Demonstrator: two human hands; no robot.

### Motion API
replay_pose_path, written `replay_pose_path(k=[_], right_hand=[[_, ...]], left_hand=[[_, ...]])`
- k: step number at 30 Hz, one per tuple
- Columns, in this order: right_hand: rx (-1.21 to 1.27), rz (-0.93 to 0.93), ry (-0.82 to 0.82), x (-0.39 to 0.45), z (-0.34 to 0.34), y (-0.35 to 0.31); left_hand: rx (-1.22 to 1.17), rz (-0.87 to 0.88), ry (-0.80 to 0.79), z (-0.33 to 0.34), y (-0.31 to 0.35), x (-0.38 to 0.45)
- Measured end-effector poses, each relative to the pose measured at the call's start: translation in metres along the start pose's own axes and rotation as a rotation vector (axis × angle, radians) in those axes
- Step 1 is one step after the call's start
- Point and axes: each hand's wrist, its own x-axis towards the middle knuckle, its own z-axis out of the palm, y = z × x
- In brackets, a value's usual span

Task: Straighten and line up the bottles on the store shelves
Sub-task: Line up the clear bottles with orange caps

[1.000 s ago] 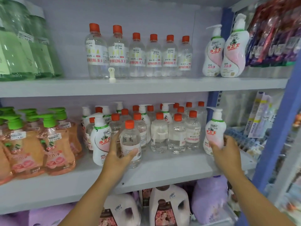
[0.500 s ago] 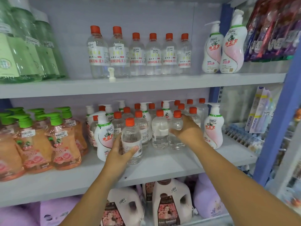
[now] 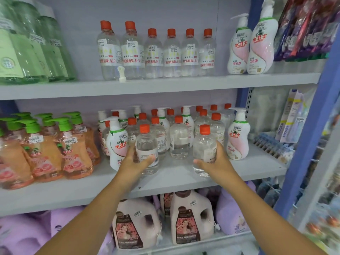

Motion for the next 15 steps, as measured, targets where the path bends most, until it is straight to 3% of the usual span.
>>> replay_pose_path(k=[8,15], right_hand=[[-0.044,-0.099,-0.036,-0.05,-0.028,-0.034],[-0.014,-0.468,-0.048,-0.108,-0.095,-0.17]], left_hand=[[0.022,0.011,0.074,0.009,0.055,-0.087],[0.034,0.308,0.111,0.001,0.204,-0.168]])
